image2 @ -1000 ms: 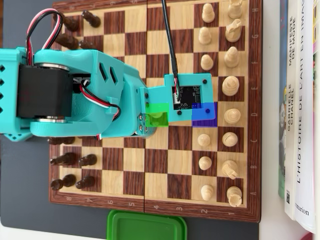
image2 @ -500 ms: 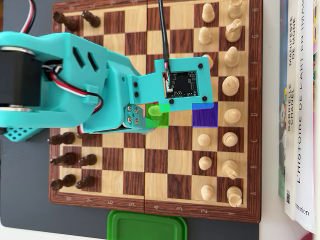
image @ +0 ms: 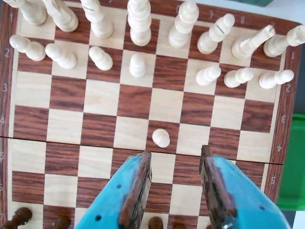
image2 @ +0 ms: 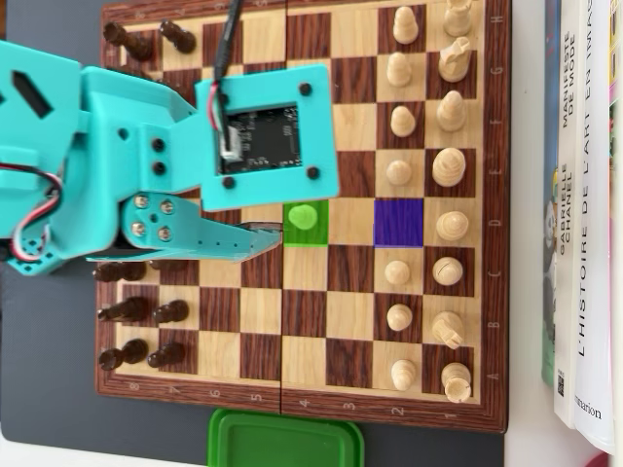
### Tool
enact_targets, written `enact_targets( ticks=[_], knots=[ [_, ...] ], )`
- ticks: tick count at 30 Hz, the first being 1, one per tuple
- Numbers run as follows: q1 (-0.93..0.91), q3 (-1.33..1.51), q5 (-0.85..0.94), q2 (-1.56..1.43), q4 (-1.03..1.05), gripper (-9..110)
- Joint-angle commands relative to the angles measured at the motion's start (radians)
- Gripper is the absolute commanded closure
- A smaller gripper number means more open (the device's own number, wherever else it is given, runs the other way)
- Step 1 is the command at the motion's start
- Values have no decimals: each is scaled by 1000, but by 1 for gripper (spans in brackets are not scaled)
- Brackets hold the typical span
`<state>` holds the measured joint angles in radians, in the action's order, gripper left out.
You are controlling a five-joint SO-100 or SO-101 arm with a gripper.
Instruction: Play chess
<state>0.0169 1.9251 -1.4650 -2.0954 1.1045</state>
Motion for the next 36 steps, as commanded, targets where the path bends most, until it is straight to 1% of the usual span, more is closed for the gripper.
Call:
enact_targets(
  ticks=[1,12,21,29,36],
  knots=[
    [-11,40,-3,-95,-72,86],
    [-6,430,-3,-512,-468,86],
    [2,718,-3,-801,-864,86],
    [3,871,6,-1060,-1042,86],
    [3,1085,8,-1262,-1292,86]
  ],
)
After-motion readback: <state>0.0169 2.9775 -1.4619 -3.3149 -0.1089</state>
